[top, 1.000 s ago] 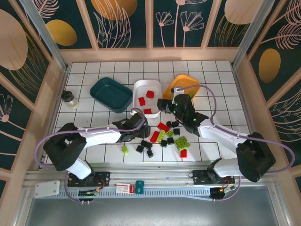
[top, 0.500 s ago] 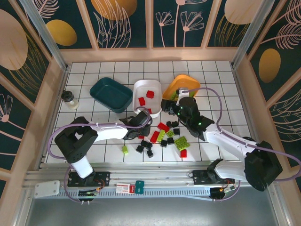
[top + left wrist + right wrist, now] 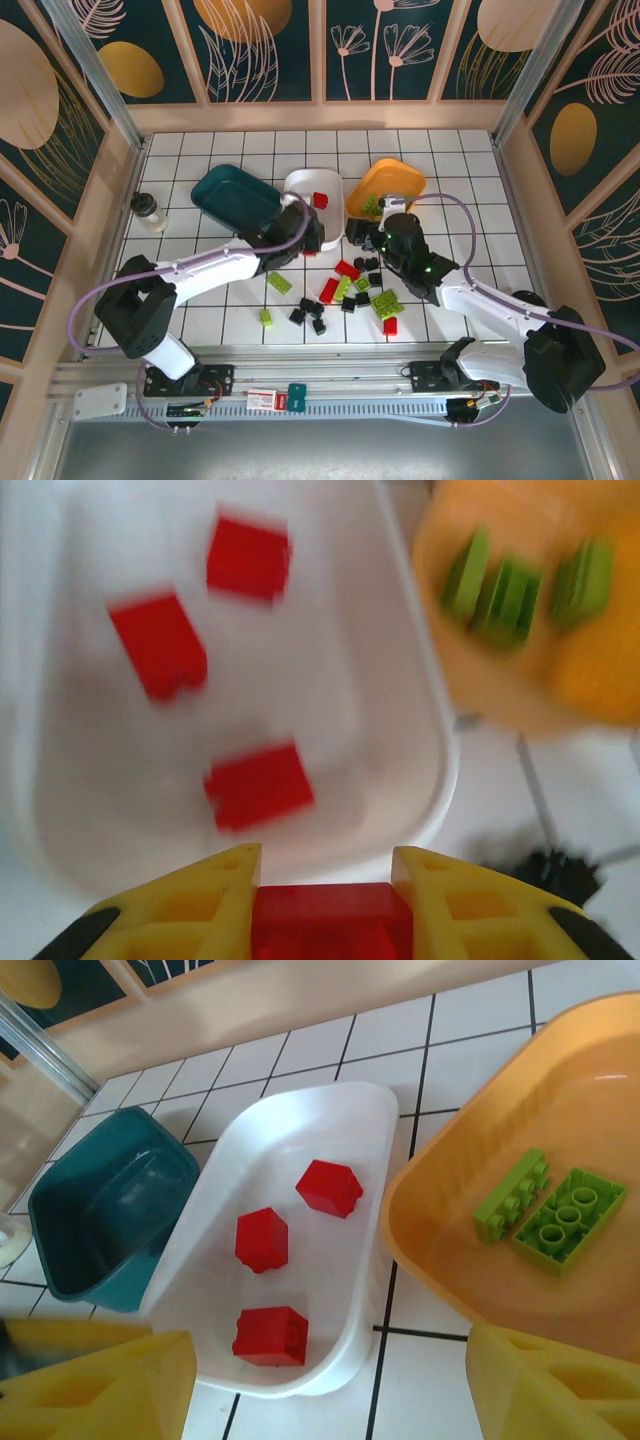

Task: Sort the legos into containers by color
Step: Place the lego in the container.

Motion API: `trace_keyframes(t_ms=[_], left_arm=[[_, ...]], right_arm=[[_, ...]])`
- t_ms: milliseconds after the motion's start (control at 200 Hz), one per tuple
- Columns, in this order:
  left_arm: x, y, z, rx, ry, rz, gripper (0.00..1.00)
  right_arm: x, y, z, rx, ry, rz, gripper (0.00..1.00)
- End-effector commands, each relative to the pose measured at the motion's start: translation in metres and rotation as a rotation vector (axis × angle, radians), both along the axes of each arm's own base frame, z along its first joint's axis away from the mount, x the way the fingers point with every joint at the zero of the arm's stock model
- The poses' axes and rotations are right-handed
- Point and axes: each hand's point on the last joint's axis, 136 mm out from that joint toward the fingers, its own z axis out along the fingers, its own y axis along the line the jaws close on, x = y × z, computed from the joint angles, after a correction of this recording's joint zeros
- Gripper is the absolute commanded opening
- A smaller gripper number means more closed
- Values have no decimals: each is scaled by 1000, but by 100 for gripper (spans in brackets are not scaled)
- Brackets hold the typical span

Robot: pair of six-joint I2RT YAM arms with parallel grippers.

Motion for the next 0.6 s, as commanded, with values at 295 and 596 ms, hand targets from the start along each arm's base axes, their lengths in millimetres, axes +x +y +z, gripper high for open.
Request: trace_keyframes(t_ms=[295, 596], left_arm=[[110, -15, -14, 26, -3, 75, 26], [138, -34, -14, 0, 5, 69, 53]], right_arm=[[-66, 18, -44, -23, 146, 140, 72], [-151, 57, -85, -118, 299, 344, 72]])
